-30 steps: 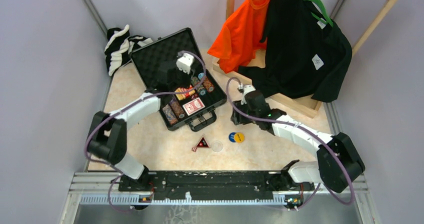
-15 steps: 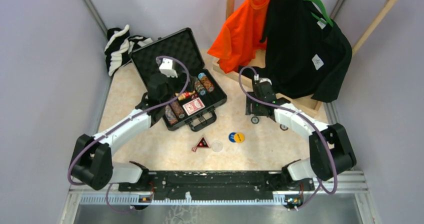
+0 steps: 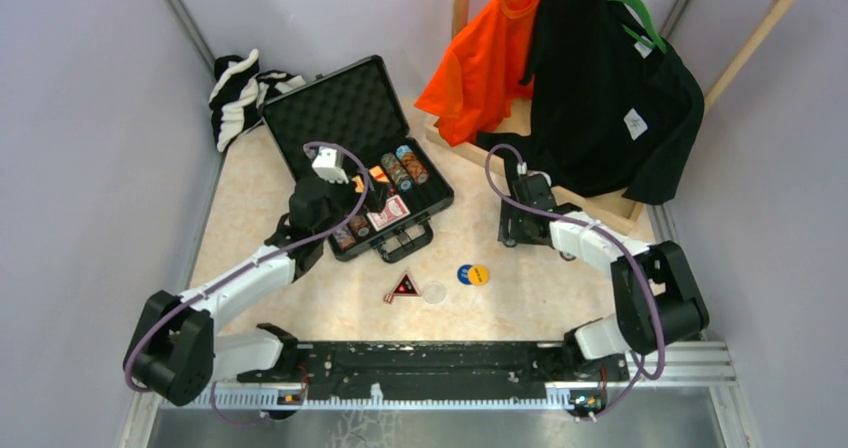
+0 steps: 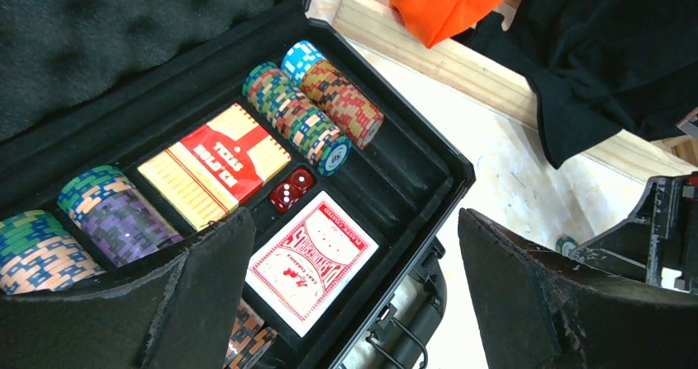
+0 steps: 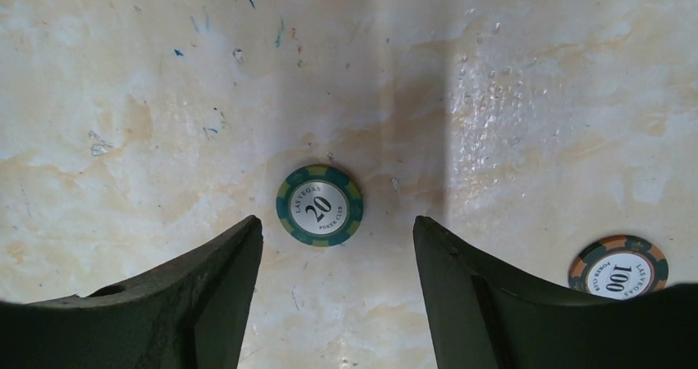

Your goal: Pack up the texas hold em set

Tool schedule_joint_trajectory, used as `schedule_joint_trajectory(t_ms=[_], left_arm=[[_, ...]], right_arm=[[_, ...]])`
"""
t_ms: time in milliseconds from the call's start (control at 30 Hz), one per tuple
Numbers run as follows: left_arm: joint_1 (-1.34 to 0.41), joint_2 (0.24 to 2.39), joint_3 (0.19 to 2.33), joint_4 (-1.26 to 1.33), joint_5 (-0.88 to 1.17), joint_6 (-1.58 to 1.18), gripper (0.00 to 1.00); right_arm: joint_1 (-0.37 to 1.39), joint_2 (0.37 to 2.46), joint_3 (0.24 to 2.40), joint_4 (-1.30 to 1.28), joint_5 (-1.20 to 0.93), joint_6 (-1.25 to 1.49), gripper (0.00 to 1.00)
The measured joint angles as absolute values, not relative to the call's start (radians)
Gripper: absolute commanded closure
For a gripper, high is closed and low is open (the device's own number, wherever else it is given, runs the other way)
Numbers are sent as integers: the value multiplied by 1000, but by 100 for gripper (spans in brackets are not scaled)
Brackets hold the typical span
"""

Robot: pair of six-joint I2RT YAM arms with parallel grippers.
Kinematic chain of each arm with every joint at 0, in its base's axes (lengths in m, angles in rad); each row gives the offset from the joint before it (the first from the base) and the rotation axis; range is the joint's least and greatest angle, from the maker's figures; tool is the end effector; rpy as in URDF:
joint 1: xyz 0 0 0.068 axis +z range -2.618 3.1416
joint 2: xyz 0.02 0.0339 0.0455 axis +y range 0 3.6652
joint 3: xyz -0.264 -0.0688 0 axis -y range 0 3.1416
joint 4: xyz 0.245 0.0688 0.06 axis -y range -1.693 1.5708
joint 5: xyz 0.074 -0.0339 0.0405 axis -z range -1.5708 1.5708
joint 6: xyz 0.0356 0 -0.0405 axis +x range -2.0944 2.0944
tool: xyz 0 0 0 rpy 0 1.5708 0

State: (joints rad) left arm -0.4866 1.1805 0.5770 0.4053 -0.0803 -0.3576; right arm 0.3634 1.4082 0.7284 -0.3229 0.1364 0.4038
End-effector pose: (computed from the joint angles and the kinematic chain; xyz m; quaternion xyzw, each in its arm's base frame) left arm 0.2335 -0.1203 0.2464 0.0244 0.7730 -0.2311 0.5903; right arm 0.2488 0.0894 0.1746 0.0384 0.9571 0.0440 0.2838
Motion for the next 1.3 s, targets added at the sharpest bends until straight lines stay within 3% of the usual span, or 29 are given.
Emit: schedule_joint_trajectory(t_ms=[367,1000,1300], left_arm=[[-488,1225,577,403,-67,-360,2],[-488,1274,598,371,-65,-348,1],[-488,1275,608,358,-65,-347,1]], right_arm=[[364,1462,731,-307,134,396,40],[435,1533,801,-364,213,386,38],[453,1533,801,-366,224,390,50]])
